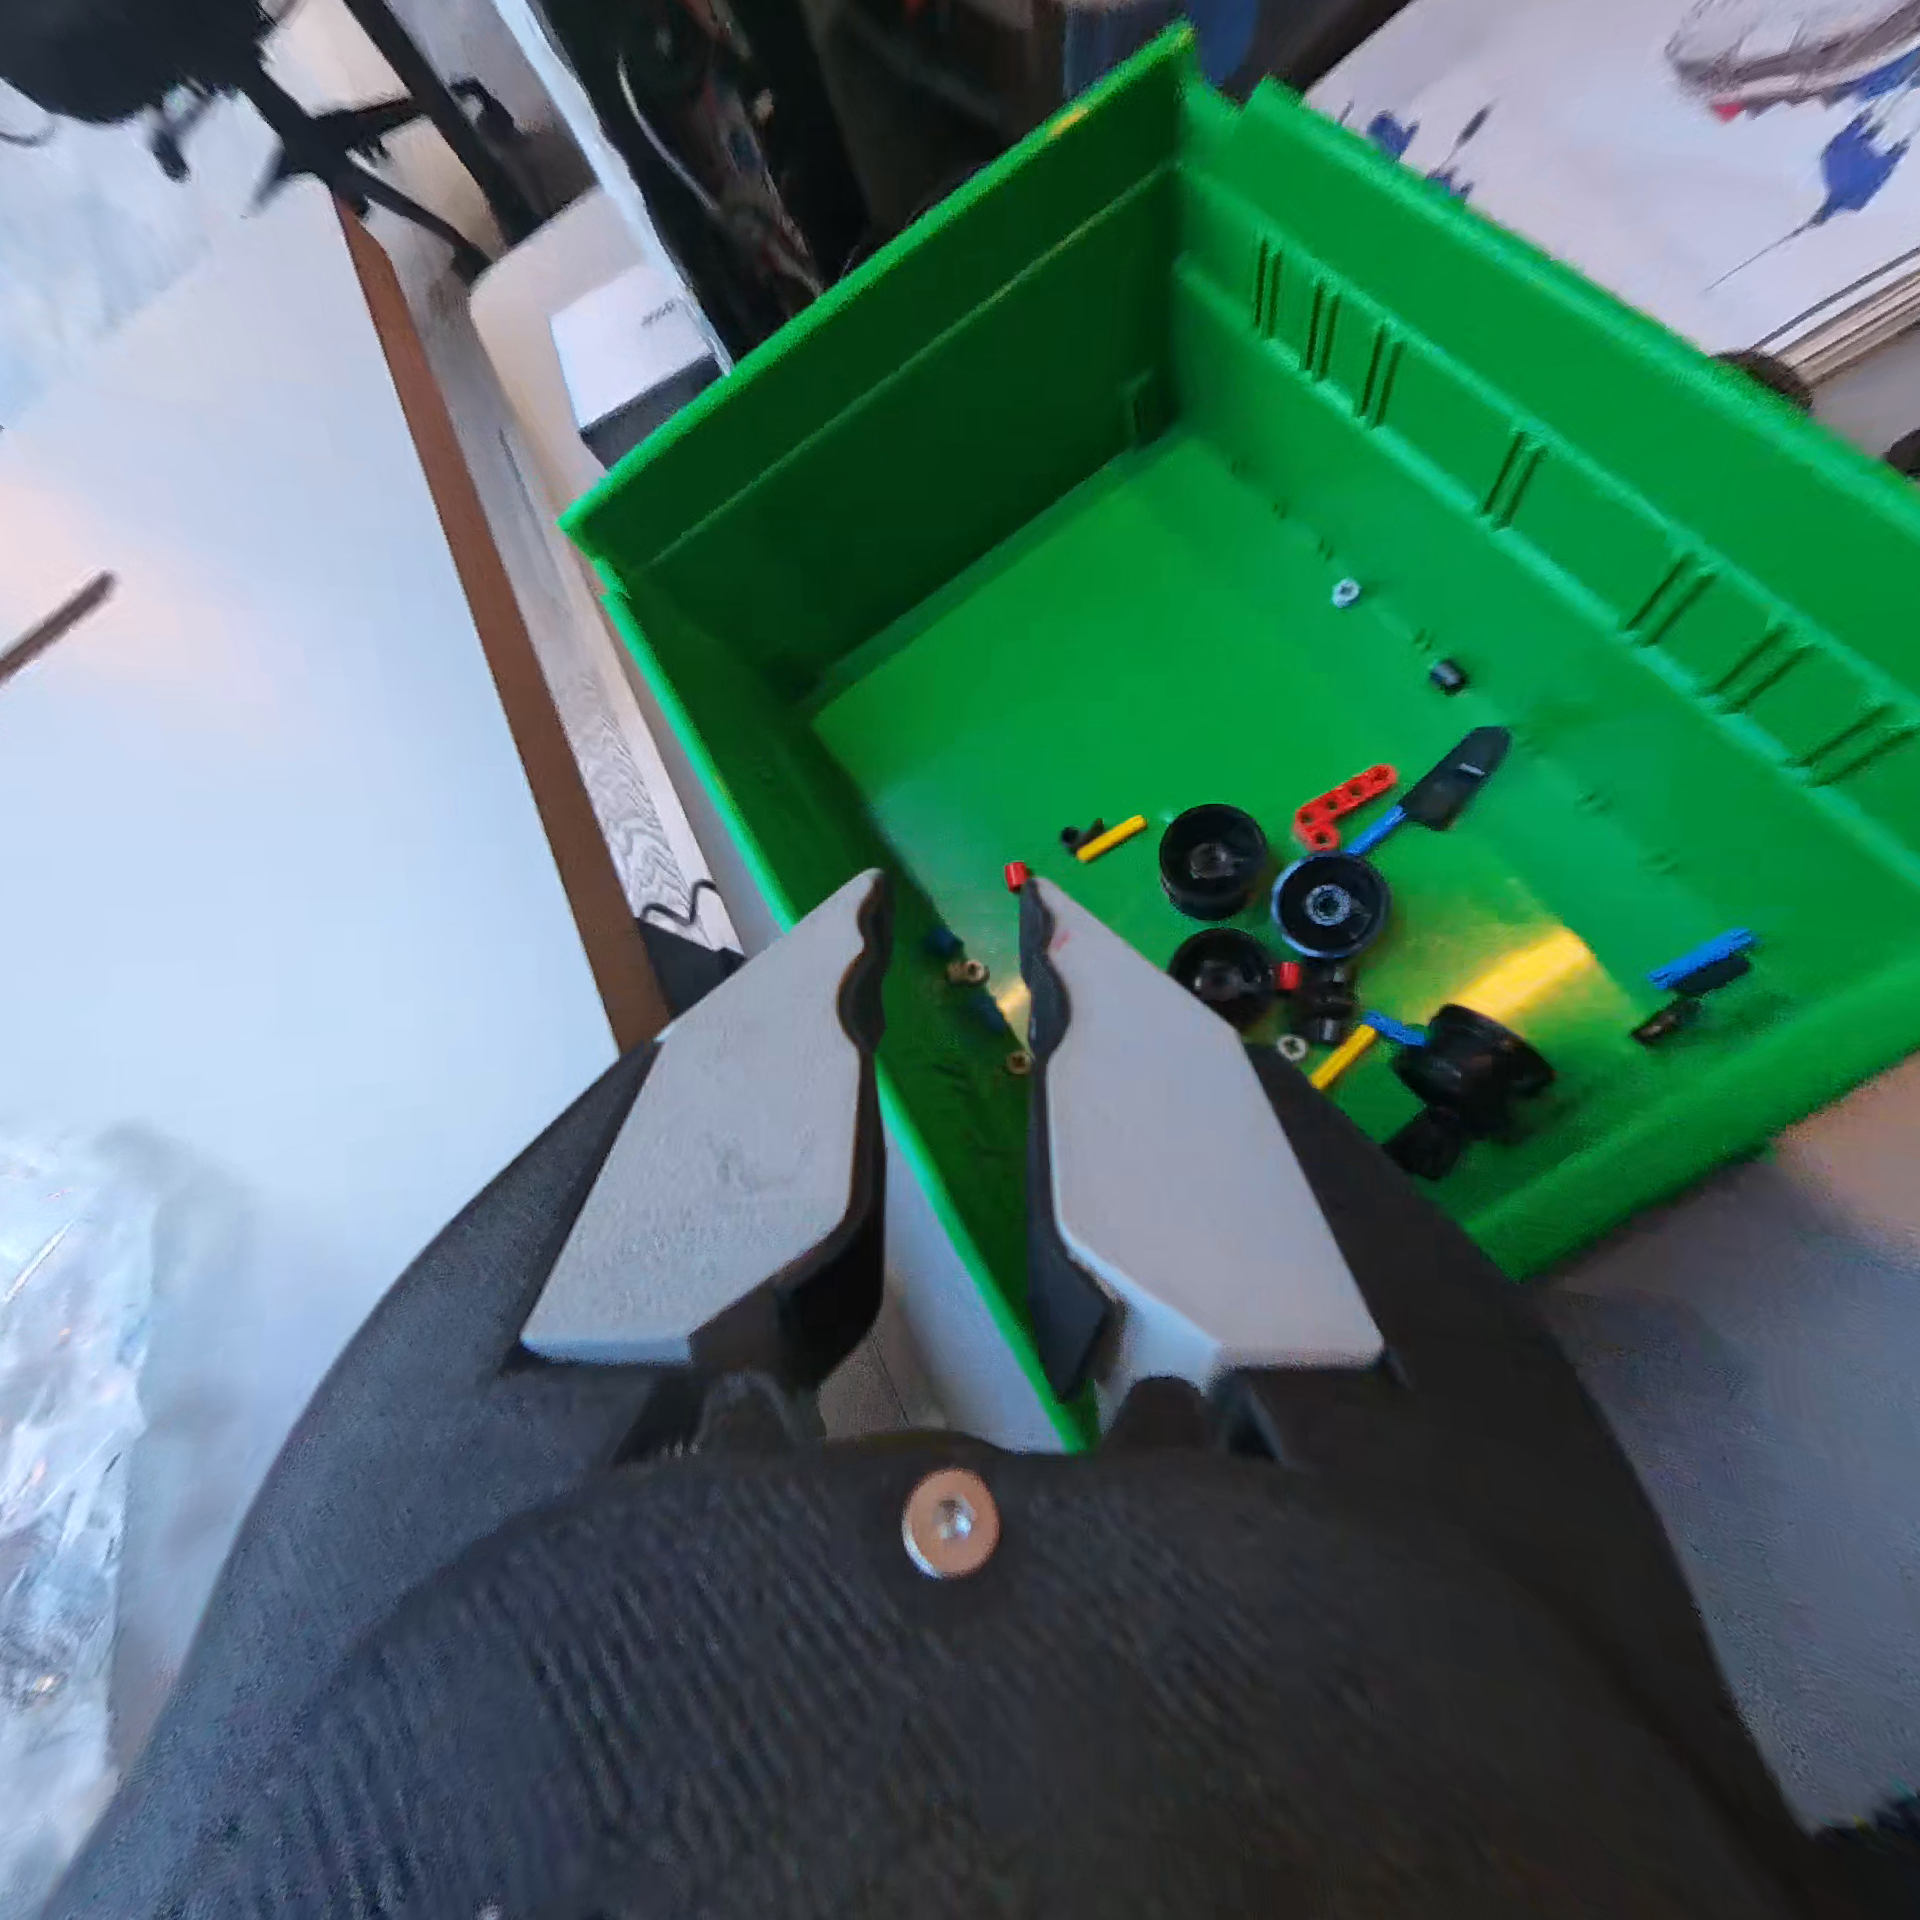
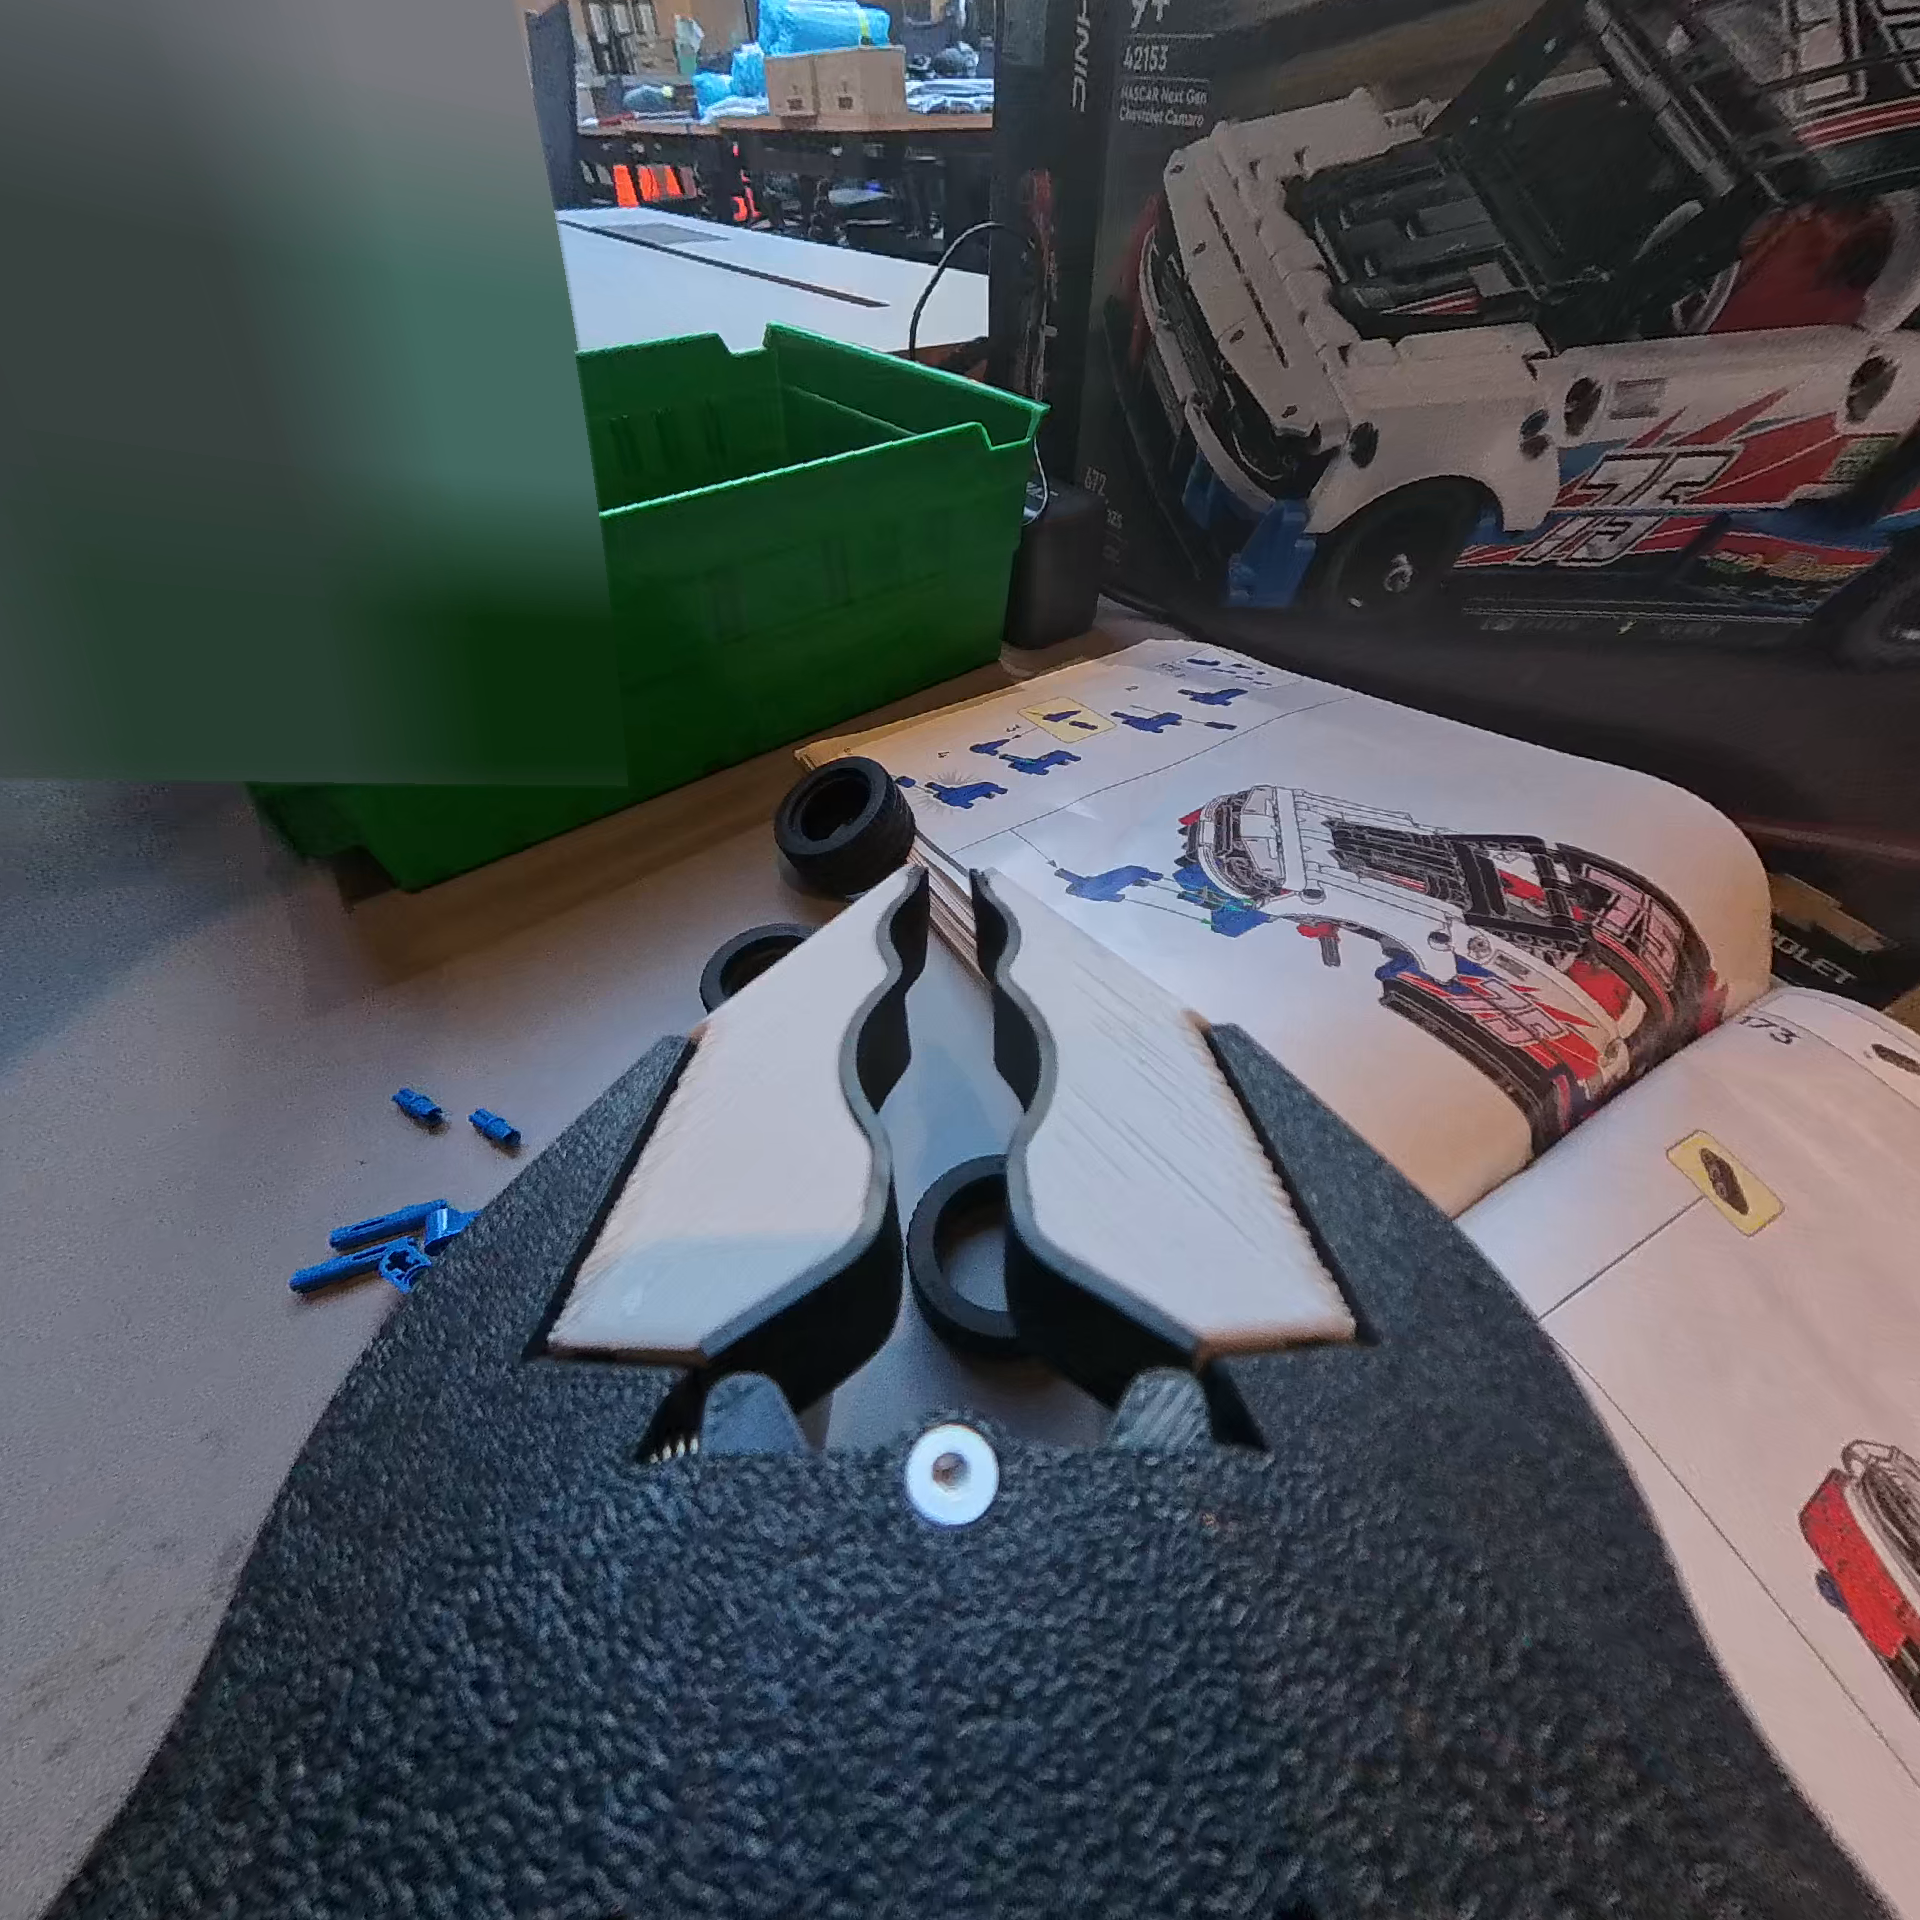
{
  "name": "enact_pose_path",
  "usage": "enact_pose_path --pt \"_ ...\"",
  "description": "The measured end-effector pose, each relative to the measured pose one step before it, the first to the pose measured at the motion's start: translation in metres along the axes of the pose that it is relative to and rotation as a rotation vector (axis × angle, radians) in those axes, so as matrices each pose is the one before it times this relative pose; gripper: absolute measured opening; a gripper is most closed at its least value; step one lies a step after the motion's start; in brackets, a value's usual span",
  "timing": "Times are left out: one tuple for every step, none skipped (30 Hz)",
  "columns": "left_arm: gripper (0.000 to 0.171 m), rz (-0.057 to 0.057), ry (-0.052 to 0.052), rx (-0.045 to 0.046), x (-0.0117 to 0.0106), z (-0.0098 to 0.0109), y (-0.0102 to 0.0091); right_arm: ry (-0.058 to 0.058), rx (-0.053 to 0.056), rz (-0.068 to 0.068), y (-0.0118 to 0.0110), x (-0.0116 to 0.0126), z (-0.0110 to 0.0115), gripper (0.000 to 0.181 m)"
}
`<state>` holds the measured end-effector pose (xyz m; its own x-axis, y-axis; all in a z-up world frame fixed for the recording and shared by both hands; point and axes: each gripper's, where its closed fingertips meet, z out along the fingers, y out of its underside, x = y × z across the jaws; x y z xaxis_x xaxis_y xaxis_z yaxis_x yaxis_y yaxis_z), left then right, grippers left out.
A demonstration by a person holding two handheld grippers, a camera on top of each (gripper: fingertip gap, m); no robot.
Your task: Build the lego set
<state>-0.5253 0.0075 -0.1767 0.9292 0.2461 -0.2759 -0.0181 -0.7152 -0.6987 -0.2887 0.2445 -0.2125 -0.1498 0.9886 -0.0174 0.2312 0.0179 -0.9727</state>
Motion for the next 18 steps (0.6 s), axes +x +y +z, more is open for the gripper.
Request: enact_pose_path --pt "0.022 -0.0055 0.0287 -0.01441 0.00091 0.00644 0.00098 0.0026 0.0011 -0.0034 -0.00007 0.00005 -0.00023 0.008" --pt "0.022 -0.0112 0.0227 0.00041 0.00141 0.00496 -0.0007 0.0039 -0.0003 -0.0035 0.00003 0.0003 0.00005 0.008" --pt "0.022 -0.0052 0.0152 0.00857 0.00144 0.00369 -0.00148 0.0017 -0.003 -0.0025 0.00037 0.00011 0.00044 0.008" --pt "0.021 0.0025 0.0087 0.00588 0.00122 0.00288 -0.00085 -0.0015 -0.0063 -0.0014 0.00086 -0.00012 0.00091 0.009" --pt "0.021 0.0047 -0.0018 -0.00023 -0.00017 0.0023 0.00009 -0.002 -0.0084 -0.001 0.00115 -0.00016 0.00116 0.009" --pt "0.021 0.0051 -0.0062 -0.00328 -0.00082 0.00171 0.00044 -0.0013 -0.0083 -0.0013 0.00105 -0.00014 0.00106 0.009" --pt "0.021 0.0045 0.0013 0.00132 0.0001 0.00113 -0.00041 -0.0011 -0.0065 -0.0021 0.00086 -0.0002 0.00092 0.01" --pt "0.02 0.0059 0.0093 0.0035 0.00139 0.00082 -0.00092 -0.0011 -0.0041 -0.0026 0.0004 -0.00022 0.00075 0.01" --pt "0.019 0.0058 0.0036 -0.00057 0.00037 0.0009 -0.00035 -0.0011 -0.0018 -0.0019 0.00016 -0.00021 0.00061 0.01" --pt "0.018 0.0056 -0.0026 -0.00776 -0.00098 0.00114 0.00066 -0.0008 -0.0001 -0.0007 -0.00012 0.00002 0.00047 0.01" --pt "0.018 0.005 -0.0034 -0.00979 -0.00123 0.00142 0.001 -0.0009 0.0011 0.0009 -0.00032 0.00016 0.00029 0.01" --pt "0.018 0.0041 -0.0028 -0.0069 -0.00101 0.00116 0.00073 -0.0014 0.0014 0.0028 -0.00025 0.00034 0.00028 0.01" --pt "0.018 0.001 -0.0038 -0.00347 -0.00098 0.0006 0.00019 -0.0014 0.0015 0.0042 -0.0003 0.00041 0.00004 0.01" --pt "0.018 0.0013 0.004 -0.00014 0.00059 0.00008 -0.00041 -0.0008 0.0018 0.0045 -0.00029 0.00045 -0.00013 0.01" --pt "0.017 0.004 0.0093 0.00348 0.00173 -0.00045 -0.00106 0.0002 0.0026 0.0038 -0.00026 0.00051 -0.00023 0.01" --pt "0.016 0.0058 0.0091 0.00351 0.00186 -0.00053 -0.00108 0.001 0.0028 0.0028 -0.00034 0.00046 -0.0004 0.01" --pt "0.015 0.0064 0.0133 0.00049 0.00264 -0.00035 -0.00054 -0.0001 0.0009 0.0021 -0.00009 0.00022 -0.0001 0.01" --pt "0.015 0.0071 0.0224 -0.00665 0.00404 0.00012 0.0007 -0.0014 -0.0013 0.0015 0.00011 -0.00006 0.00016 0.01"
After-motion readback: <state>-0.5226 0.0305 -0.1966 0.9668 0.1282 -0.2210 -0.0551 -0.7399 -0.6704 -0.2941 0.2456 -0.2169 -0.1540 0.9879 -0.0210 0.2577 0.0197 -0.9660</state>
